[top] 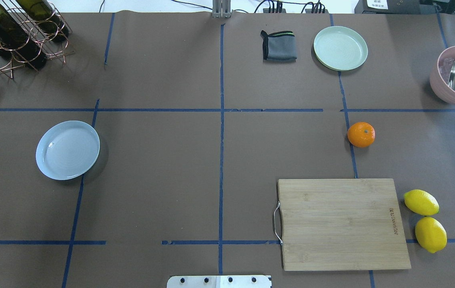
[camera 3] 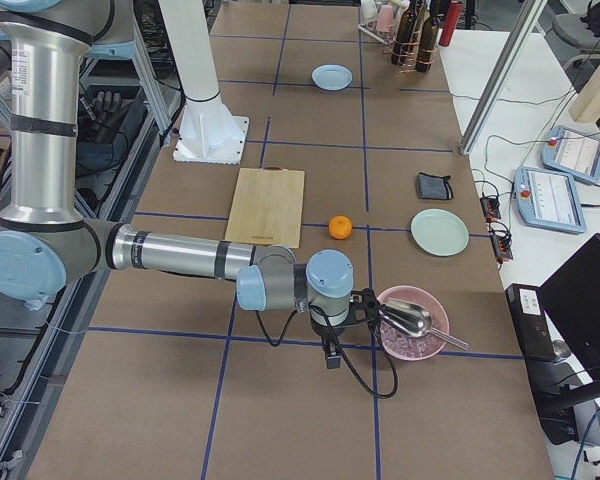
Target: Pick orange to plate
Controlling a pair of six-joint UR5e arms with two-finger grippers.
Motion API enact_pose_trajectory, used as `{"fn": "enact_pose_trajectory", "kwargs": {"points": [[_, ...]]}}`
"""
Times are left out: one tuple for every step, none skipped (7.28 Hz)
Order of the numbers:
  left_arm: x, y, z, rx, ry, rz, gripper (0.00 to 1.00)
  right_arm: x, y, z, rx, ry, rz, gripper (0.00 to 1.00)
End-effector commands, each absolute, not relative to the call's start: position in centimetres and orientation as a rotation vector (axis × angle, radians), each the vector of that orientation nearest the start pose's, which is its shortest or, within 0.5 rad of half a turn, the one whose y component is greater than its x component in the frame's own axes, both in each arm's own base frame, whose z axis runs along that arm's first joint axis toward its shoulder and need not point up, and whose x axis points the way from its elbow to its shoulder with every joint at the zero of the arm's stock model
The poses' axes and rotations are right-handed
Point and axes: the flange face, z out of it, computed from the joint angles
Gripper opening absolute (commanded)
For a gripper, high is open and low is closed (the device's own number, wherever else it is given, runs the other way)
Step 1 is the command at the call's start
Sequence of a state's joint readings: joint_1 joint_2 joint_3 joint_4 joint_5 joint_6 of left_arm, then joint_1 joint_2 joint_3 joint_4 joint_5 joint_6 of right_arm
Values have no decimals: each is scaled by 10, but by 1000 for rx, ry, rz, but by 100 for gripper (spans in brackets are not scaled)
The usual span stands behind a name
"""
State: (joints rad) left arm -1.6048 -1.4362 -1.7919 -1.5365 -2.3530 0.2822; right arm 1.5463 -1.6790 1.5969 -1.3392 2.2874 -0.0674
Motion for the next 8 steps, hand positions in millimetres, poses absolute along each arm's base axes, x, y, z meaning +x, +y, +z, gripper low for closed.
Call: {"fn": "enact_pose_trajectory", "kwargs": {"points": [[-79, -435, 609, 188, 763, 262, 100, 57, -460, 667, 234, -709, -166, 100], [-78, -434, 602, 202, 773, 268, 100, 57, -469, 656, 255, -704, -172, 100], [-78, -441, 583, 239, 758, 283, 100, 56, -484, 642, 284, -703, -180, 100], [-75, -454, 566, 276, 747, 309, 100, 56, -500, 624, 304, -709, -162, 100], [-73, -483, 530, 352, 712, 344, 100, 55, -504, 620, 266, -734, -50, 100], [-73, -509, 500, 449, 696, 376, 100, 55, -502, 614, 266, -752, 23, 100], [-74, -529, 479, 604, 667, 430, 100, 55, -489, 620, 340, -757, -16, 100], [-76, -528, 474, 677, 682, 375, 100, 54, -477, 629, 391, -770, -35, 100]]}}
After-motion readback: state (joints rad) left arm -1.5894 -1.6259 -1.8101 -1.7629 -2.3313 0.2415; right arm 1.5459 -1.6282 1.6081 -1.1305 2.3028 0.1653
